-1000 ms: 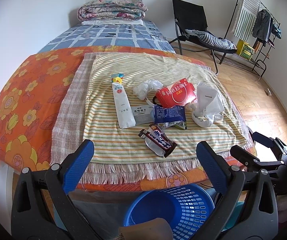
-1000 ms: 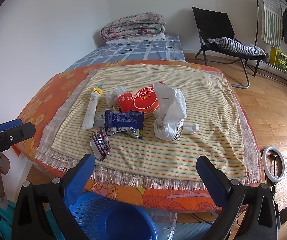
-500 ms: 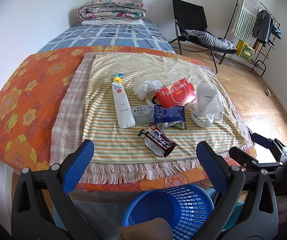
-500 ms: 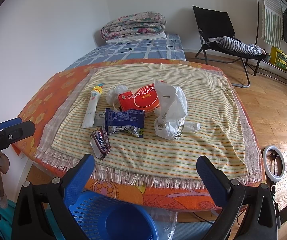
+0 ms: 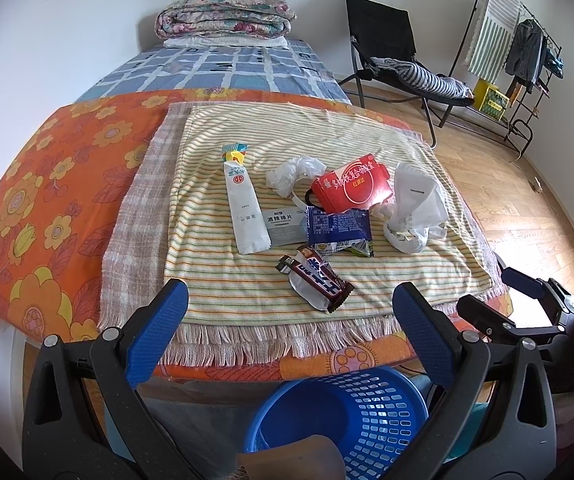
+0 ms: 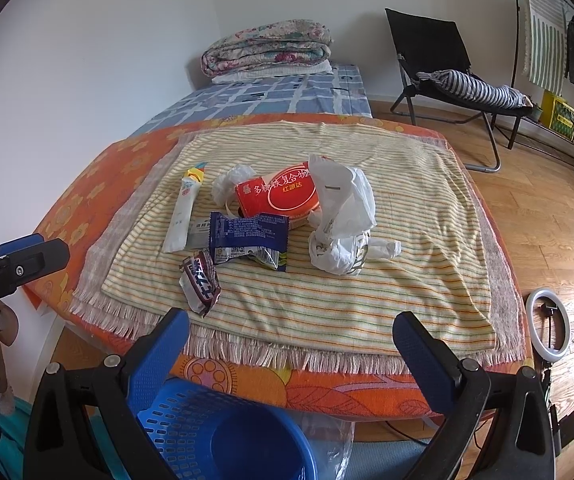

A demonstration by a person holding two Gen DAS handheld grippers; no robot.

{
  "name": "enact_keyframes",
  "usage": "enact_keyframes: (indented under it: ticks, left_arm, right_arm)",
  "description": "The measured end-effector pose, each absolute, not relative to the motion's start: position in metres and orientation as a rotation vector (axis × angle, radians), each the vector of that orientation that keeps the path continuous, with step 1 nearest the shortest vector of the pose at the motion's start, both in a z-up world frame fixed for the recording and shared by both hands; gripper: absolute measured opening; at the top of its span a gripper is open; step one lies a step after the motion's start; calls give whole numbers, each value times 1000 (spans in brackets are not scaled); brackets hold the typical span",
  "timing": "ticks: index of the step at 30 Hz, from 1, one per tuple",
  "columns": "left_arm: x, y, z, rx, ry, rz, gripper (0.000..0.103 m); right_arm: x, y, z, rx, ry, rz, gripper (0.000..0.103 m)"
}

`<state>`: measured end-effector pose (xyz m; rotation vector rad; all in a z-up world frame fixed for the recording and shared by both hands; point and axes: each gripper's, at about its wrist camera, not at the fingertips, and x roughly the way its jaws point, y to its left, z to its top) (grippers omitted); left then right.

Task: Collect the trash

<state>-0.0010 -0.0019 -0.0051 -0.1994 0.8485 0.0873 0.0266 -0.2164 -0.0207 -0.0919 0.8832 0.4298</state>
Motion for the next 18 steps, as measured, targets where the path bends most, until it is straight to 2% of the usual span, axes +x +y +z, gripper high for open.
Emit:
enact_keyframes:
  ticks: [18]
  left_arm:
    - [4, 7, -16, -212, 861, 101, 103]
  right_arm:
    - [36, -227, -27, -98, 891, 418, 103]
